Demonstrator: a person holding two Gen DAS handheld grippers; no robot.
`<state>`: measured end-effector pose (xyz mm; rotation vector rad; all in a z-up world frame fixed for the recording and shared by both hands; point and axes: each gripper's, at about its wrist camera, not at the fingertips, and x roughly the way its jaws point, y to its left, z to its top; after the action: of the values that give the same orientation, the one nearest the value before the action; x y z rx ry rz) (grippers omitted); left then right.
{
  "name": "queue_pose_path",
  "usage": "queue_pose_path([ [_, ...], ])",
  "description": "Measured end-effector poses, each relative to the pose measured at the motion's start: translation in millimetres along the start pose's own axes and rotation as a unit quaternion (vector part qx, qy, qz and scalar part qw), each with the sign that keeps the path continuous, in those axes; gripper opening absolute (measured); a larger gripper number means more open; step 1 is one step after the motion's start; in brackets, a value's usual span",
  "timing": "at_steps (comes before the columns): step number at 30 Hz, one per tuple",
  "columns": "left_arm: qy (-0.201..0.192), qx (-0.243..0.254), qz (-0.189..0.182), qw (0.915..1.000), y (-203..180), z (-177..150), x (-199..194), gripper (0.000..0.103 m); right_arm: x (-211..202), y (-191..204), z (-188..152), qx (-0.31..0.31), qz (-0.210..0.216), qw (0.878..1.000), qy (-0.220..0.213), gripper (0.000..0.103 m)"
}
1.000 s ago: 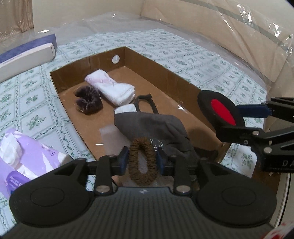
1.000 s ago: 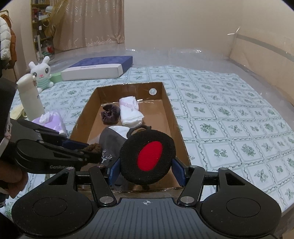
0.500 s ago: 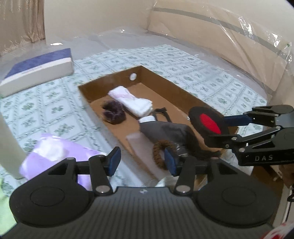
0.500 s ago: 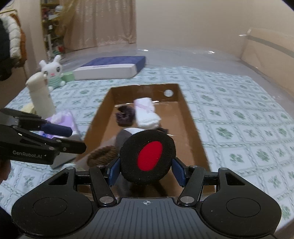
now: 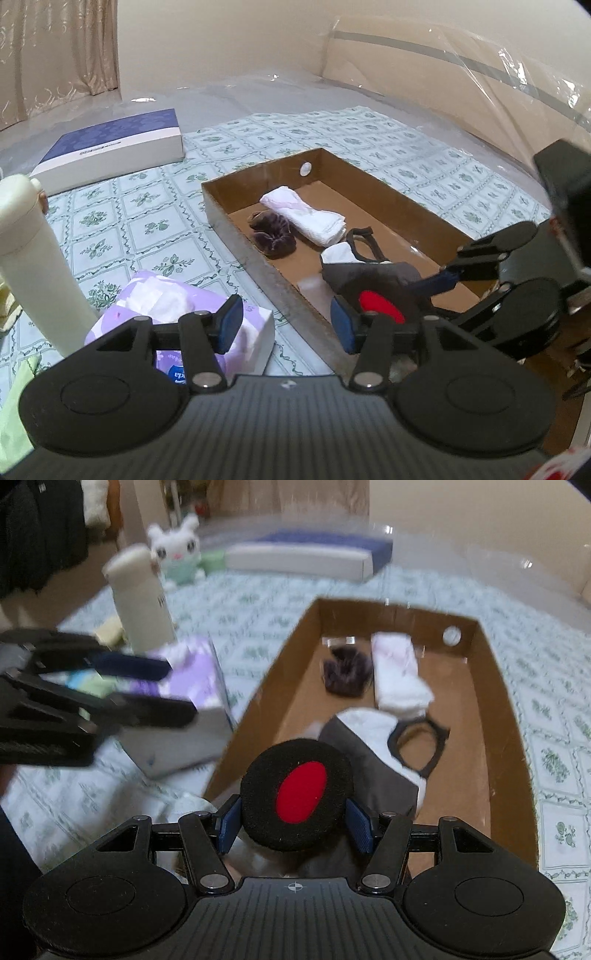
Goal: Organize soft objects
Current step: 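Open both tools to drop the scrunchie and black pad into the box, then move both open tools back toward the items on the bed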
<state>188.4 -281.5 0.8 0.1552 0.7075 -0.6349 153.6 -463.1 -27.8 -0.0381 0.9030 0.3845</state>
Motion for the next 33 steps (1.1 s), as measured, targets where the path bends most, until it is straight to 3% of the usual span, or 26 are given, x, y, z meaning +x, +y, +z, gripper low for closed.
queue_pose_path([
  [5, -0.001, -0.008, -0.002, 1.0, 3.7, -1.0, 1.6, 0.048, 25.9, -1.9, 0.9, -0.016, -0.009, 0.998, 0.065, 0.06],
  [9, -0.001, -0.008, -0.004, 1.0, 4.1, -2.3, 1.1, 0.048, 29.4, -5.1, -4.4, -0.017, -0.009, 0.997, 0.075, 0.066],
  [15, -0.002, -0.006, -0.009, 0.9999, -4.3, -3.1, -2.6, 0.048, 4.3, -11.9, -7.0, 0.02, -0.011, 0.999, 0.027, 0.068],
  [19, -0.005, -0.004, -0.014, 0.9999, -17.1, -4.5, -8.9, 0.048, -23.0, -17.2, -10.9, 0.049, -0.039, 0.998, -0.012, 0.068],
  [25, -0.006, -0.003, -0.022, 0.9997, -38.6, -12.1, -21.4, 0.048, -64.6, -23.6, -28.7, 0.116, -0.085, 0.988, -0.063, 0.068],
  [33, -0.012, -0.021, -0.021, 0.9995, -55.9, -35.6, -49.2, 0.048, -104.3, -4.8, -58.1, 0.163, -0.123, 0.975, -0.088, 0.068],
])
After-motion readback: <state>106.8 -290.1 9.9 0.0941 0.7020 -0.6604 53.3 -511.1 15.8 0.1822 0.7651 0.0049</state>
